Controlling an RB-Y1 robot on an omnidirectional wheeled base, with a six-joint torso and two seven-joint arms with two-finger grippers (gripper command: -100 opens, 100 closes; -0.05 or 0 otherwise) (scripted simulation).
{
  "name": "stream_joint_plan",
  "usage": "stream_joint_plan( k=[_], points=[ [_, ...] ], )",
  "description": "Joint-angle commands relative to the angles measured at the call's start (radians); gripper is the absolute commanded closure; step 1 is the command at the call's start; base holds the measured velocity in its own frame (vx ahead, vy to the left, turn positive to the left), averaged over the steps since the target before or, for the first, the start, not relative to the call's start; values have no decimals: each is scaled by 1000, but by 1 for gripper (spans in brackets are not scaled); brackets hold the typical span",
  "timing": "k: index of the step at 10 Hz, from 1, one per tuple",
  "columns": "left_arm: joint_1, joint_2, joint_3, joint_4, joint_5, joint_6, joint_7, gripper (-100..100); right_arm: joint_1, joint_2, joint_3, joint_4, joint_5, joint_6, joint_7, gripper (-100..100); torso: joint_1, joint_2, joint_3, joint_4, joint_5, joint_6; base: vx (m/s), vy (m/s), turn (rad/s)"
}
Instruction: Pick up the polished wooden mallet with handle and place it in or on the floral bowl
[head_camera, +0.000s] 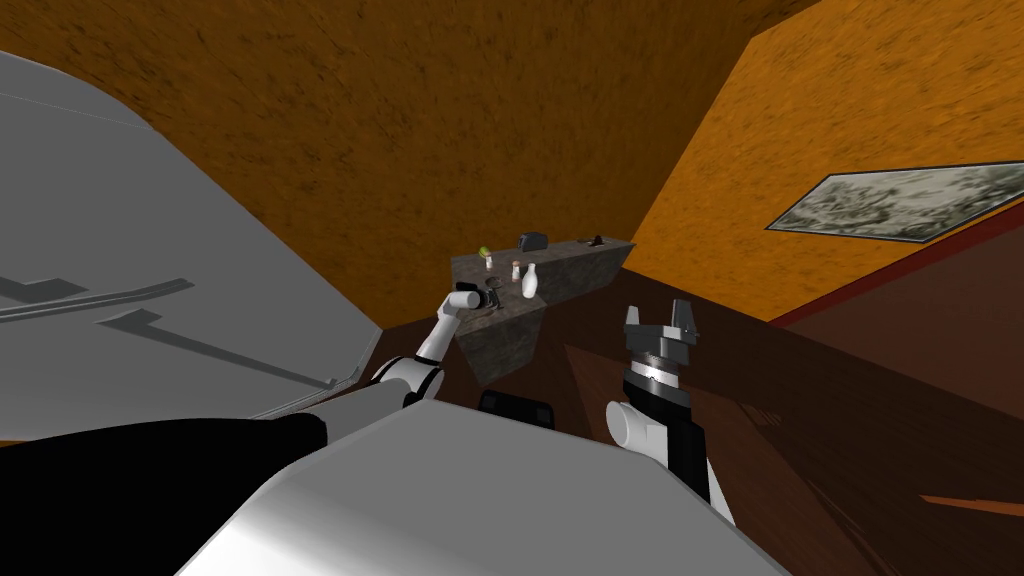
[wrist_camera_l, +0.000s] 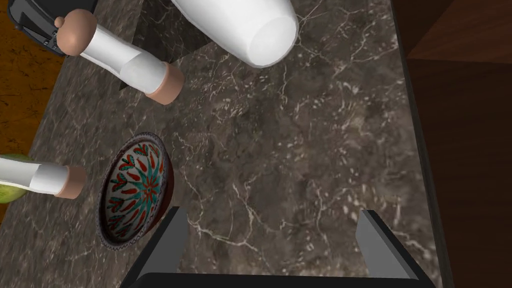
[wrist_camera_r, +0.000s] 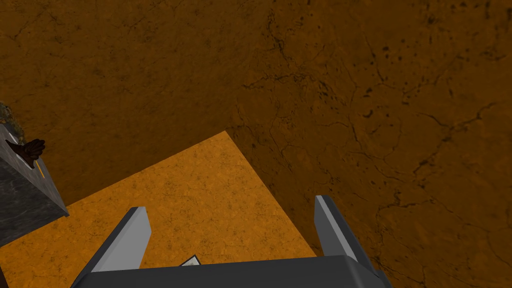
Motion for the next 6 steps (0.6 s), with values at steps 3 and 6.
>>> stream_joint_plan(
  k=[3,6],
  points=[
    [-78,9,-22,96,14,99,52,-100,0,0,0,0,0,0,0,0,1,0,0,0,0,0,13,22,19],
    [-116,13,-33,151,21,176,74,-100,0,0,0,0,0,0,0,0,1,0,0,0,0,0,13,27,10]
  ],
)
